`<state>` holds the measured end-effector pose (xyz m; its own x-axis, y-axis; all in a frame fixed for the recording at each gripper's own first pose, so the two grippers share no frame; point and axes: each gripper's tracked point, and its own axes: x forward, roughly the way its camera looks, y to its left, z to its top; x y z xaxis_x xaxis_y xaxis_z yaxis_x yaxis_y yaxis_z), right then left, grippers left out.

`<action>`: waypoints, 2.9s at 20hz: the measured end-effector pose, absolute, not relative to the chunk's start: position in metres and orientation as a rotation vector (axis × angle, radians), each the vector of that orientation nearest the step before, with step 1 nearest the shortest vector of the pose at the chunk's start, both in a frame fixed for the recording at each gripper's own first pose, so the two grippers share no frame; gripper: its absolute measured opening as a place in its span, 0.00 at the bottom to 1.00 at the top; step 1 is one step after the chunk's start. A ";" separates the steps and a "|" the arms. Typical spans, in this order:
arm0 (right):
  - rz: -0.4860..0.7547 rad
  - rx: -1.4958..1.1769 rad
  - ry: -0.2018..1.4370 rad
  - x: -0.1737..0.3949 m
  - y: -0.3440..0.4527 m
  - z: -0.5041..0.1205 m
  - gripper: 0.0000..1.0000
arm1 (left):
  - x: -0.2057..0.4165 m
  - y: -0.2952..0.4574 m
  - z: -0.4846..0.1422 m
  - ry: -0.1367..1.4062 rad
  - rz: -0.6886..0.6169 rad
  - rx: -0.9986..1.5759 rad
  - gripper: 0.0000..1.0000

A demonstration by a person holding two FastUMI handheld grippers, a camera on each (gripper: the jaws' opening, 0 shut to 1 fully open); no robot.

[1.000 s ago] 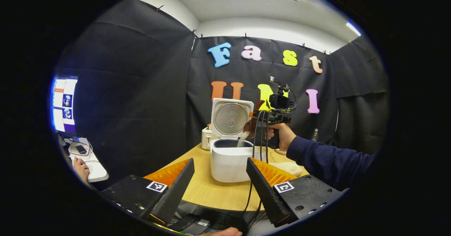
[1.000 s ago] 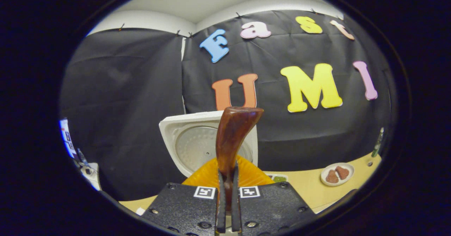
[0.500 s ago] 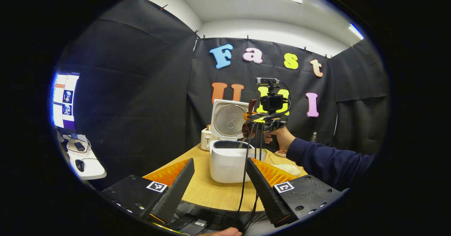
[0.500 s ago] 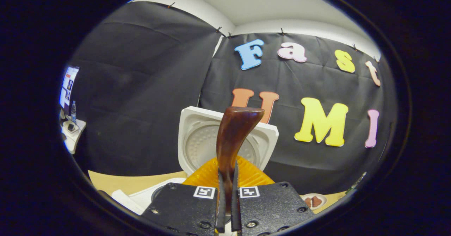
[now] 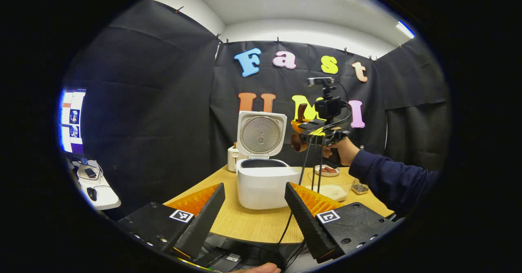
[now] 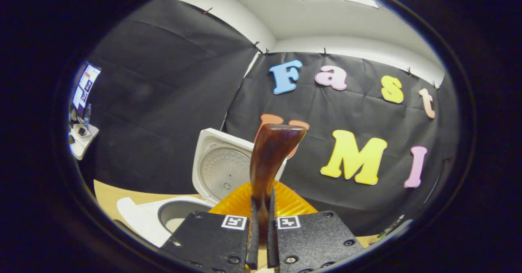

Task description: Close the left gripper, press the button to open the rice cooker; take a wooden spoon from the chopstick holder with the right hand, scoop a spoonful of rice and pour it into the rice cooker, then put the wooden spoon back into the chopstick holder.

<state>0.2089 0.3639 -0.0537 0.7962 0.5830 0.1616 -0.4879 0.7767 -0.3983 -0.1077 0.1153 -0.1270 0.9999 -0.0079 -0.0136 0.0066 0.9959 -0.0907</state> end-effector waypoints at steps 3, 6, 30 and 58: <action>0.549 -0.282 -0.272 0.206 0.316 -0.041 0.14 | -0.107 0.114 -0.128 0.020 -0.016 -0.089 0.94; 0.487 -0.234 -0.274 0.207 0.266 -0.027 0.14 | -0.104 0.113 -0.126 0.017 -0.013 -0.065 0.94; 0.205 0.049 -0.017 0.231 0.003 -0.065 0.19 | 0.006 0.055 -0.065 -0.029 0.016 -0.081 0.94; 0.072 0.036 0.047 0.204 -0.061 -0.108 0.97 | 0.113 0.022 -0.021 -0.077 0.014 -0.039 0.94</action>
